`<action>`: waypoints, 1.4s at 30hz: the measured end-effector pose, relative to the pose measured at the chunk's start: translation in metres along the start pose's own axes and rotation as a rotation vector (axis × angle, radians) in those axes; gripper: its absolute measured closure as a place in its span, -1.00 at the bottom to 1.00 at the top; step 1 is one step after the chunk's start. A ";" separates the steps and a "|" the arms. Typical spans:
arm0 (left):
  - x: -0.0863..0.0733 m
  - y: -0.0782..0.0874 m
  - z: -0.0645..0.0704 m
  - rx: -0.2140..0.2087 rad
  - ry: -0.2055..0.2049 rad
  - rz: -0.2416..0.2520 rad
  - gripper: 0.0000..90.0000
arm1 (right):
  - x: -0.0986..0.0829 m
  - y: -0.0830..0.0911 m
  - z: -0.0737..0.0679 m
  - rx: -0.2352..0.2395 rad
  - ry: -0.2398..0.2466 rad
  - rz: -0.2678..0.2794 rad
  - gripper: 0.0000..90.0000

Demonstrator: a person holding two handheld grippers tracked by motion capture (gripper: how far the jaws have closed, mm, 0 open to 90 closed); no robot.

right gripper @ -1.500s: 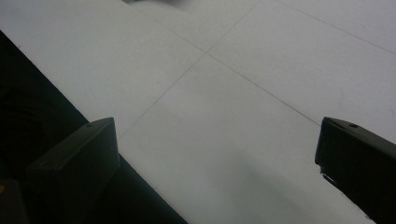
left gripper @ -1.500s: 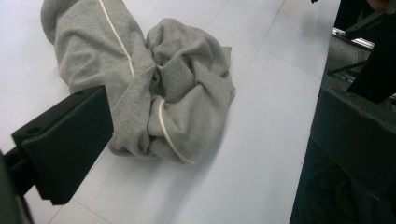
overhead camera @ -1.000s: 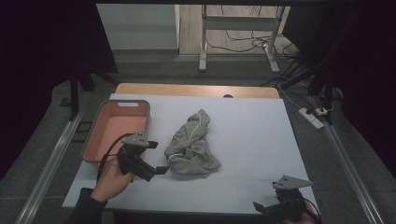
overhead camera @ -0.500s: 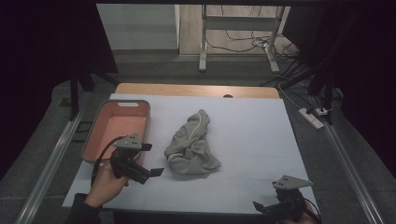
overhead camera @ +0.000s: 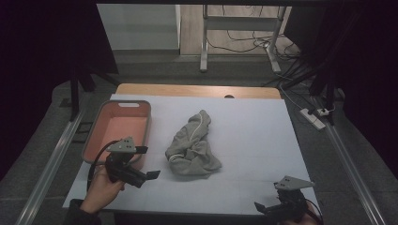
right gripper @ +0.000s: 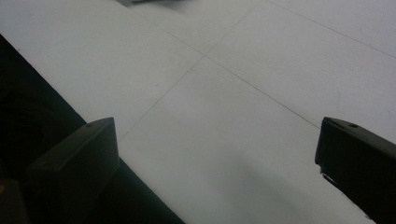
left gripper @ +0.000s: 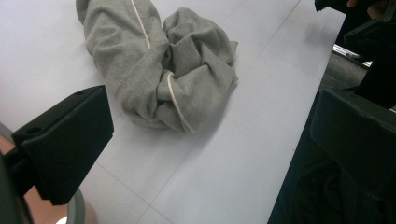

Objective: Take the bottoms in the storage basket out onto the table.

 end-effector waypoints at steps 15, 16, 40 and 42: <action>-0.011 0.008 0.004 0.019 0.013 0.012 -1.00 | 0.000 0.000 0.000 -0.001 -0.001 -0.001 -1.00; -0.011 0.008 0.004 0.021 0.012 0.013 -1.00 | 0.000 0.000 0.000 -0.001 -0.002 -0.001 -1.00; -0.031 0.026 0.006 0.063 0.047 0.048 -1.00 | 0.000 0.000 0.000 -0.004 0.002 -0.004 -1.00; -0.033 0.027 0.006 0.067 0.050 0.051 -1.00 | 0.000 0.000 0.000 -0.004 0.002 -0.004 -1.00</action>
Point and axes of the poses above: each handheld gripper's, and its own axes: y roughly backward along the jaws, x roughly out of its top, z roughly to its right, the point moved 7 cm from there along -y, roughly forward along the jaws, and after that the axes turned 9 degrees about -x, right-handed, at the moved point
